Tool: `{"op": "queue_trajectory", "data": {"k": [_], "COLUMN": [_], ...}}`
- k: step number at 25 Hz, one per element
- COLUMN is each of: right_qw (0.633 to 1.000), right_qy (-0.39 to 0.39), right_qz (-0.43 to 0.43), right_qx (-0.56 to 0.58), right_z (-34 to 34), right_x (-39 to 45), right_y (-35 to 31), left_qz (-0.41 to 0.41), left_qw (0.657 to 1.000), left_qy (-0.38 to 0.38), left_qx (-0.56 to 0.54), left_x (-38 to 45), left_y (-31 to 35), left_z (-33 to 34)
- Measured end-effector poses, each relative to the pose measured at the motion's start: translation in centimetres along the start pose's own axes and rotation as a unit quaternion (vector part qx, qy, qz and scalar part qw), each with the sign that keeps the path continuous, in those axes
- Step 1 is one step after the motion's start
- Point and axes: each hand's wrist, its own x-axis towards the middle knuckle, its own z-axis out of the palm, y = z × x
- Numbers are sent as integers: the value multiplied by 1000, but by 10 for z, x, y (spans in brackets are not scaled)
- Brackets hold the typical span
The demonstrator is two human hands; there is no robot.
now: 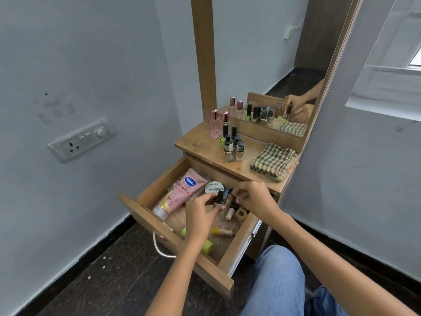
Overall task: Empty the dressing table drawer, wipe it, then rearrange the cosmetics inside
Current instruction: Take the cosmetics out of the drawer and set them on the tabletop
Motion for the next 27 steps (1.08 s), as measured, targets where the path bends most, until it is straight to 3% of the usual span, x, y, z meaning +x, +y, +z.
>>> {"op": "queue_trajectory", "data": {"k": [2,5,9,15,17,19,22,24,27], "right_qw": [991,945,902,891,902,937,994,998,993], "right_qy": [-79,-173,-199,-194,-192,-157,-58,2,58], "right_qz": [2,-25,-45,-78,-82,-57,35,59,38], "right_qx": [-106,-278,-380,-402,-377,-308,-81,31,95], "right_z": [6,18,34,49,47,43,32,23,10], "right_x": [4,12,22,28,28,25,17,10,2], "right_y": [2,-8,-16,-19,-19,-15,-5,-5,-12], "left_qz": [-17,-36,-61,-85,-85,-83,-76,-70,-57], "left_qw": [1000,999,996,994,994,994,994,994,994], "left_qy": [5,29,53,51,56,63,74,77,79], "left_qx": [-15,-26,-37,-42,-46,-43,-38,-37,-49], "left_x": [-2,-2,-1,0,0,1,0,0,2], "left_y": [1,2,1,3,2,2,2,2,0], "left_z": [-4,-5,-3,-3,-3,-3,-2,-2,-3]}}
